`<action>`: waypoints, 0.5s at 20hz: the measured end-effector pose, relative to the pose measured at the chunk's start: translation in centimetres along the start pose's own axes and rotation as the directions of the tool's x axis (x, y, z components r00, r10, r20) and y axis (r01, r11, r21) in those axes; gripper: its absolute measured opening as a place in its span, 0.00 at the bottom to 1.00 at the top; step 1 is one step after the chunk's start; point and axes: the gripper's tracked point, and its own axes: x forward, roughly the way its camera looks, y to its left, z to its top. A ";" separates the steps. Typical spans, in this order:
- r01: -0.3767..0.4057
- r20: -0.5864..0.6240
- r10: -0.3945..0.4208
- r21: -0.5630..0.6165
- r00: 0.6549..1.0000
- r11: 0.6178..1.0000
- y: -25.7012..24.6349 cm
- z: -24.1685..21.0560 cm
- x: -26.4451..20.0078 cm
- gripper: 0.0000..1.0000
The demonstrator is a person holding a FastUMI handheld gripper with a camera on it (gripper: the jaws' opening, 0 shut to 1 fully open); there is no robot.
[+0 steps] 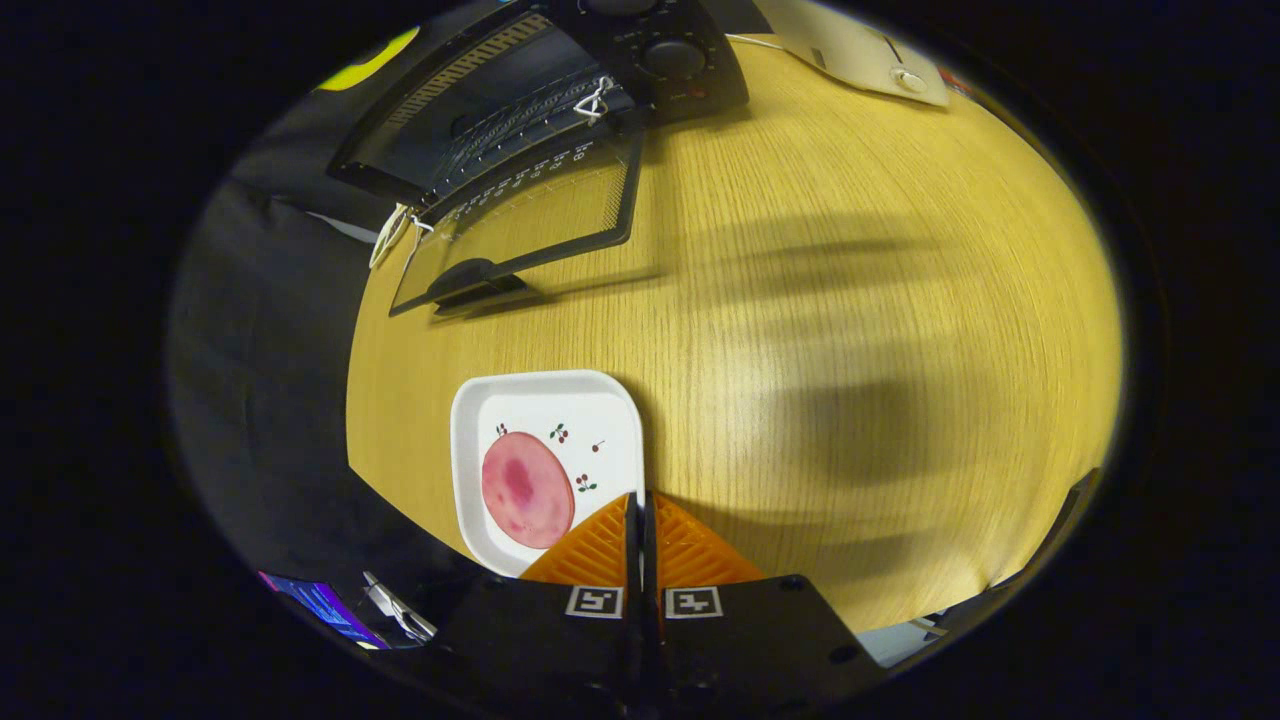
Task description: Open the toaster oven, put the food inside, and close the toaster oven door.
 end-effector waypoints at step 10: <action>-0.213 0.135 0.195 0.136 0.971 0.967 5.8 0.9 -1.0 0.02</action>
